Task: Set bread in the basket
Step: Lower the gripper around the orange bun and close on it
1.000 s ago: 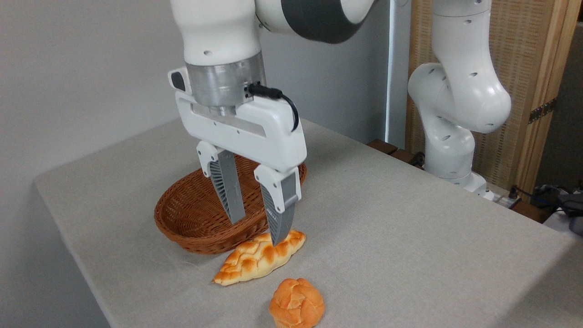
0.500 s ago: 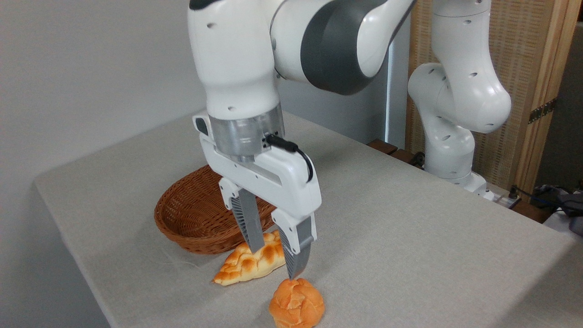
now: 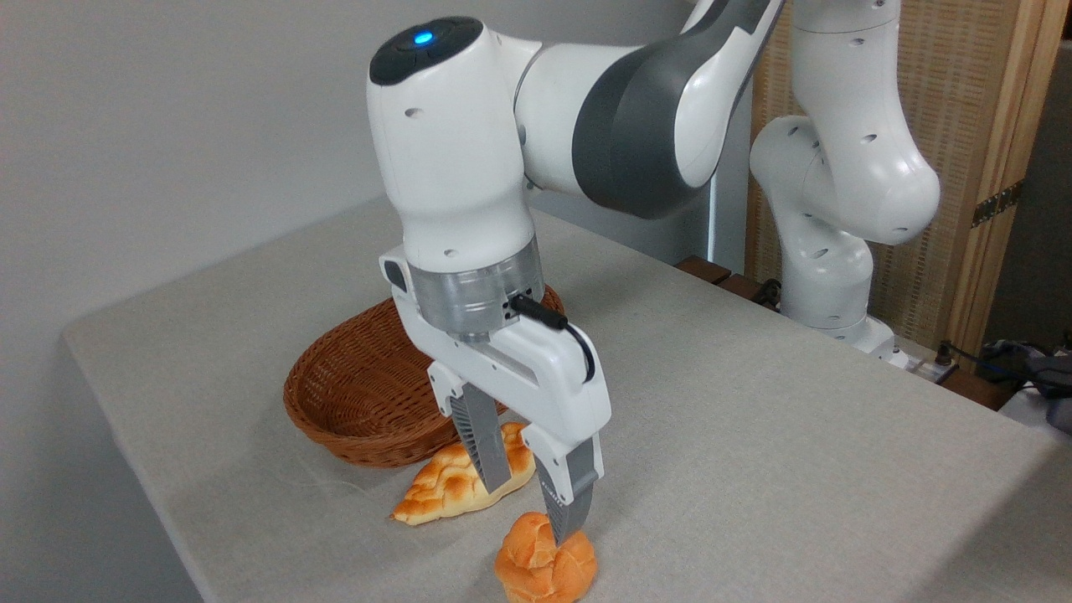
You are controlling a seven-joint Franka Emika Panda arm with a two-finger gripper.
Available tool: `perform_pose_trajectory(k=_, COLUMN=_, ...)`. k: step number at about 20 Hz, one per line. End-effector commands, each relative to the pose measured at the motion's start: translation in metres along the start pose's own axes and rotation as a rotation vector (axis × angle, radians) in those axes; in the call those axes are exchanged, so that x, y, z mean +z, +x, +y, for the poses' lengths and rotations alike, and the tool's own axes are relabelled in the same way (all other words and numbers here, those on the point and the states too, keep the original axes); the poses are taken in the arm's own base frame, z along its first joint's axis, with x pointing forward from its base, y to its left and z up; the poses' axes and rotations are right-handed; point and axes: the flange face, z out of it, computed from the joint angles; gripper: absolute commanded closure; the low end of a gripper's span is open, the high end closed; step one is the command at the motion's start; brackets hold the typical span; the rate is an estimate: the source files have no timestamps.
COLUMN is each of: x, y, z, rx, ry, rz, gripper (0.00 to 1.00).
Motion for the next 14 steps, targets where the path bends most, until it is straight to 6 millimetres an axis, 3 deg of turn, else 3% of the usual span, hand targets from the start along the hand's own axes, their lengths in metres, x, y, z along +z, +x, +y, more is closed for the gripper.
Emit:
perform_pose_trajectory(k=1, x=0.013, y=-0.001, z=-0.002, rx=0.017, ry=0.010, rz=-0.008, gripper=0.00)
perform_pose_trajectory(k=14, x=0.036, y=-0.004, z=-0.001, rx=0.045, ry=0.021, rz=-0.074, gripper=0.00)
